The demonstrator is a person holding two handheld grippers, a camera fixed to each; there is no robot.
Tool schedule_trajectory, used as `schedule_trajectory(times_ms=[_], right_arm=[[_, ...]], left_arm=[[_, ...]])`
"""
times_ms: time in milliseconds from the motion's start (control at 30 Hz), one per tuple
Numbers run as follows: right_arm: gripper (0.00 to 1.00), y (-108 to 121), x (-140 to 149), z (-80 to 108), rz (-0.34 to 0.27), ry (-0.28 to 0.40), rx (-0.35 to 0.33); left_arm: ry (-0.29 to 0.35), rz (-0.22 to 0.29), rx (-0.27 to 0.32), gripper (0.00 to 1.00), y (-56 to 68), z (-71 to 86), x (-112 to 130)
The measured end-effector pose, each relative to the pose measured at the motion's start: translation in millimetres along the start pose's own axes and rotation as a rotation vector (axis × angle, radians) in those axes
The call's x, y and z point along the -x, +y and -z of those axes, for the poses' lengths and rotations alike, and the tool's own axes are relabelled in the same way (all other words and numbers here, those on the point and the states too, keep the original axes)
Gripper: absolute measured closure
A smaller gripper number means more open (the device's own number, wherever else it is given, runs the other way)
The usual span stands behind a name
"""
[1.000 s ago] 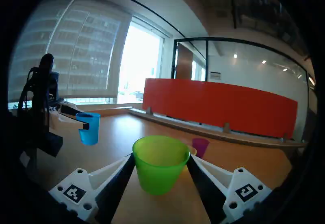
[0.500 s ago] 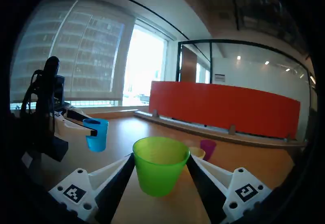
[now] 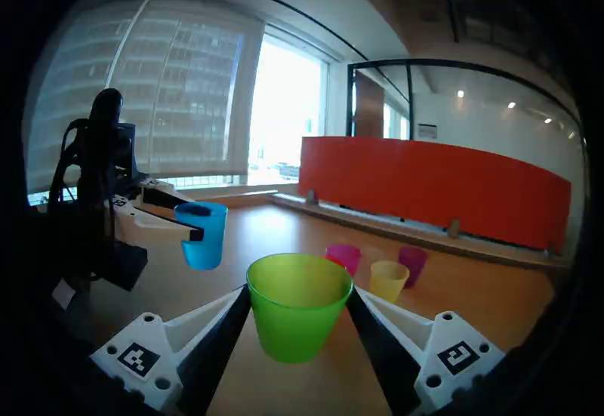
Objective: Pour water
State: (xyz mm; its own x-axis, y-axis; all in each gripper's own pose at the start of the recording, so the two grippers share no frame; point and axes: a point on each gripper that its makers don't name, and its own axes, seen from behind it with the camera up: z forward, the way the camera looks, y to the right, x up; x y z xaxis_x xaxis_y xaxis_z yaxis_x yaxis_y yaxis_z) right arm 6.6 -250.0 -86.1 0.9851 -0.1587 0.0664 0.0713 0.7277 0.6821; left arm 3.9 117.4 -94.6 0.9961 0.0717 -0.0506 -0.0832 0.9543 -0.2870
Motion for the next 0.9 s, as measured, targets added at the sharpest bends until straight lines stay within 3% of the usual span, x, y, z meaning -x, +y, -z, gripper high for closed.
schedule_trajectory(times_ms=[900], right_arm=[[0.07, -24, 9, -15.4, 0.013, -0.034, -0.121]], left_arm=[[0.033, -0.241, 0.015, 0.13, 19.2, -8.2, -30]])
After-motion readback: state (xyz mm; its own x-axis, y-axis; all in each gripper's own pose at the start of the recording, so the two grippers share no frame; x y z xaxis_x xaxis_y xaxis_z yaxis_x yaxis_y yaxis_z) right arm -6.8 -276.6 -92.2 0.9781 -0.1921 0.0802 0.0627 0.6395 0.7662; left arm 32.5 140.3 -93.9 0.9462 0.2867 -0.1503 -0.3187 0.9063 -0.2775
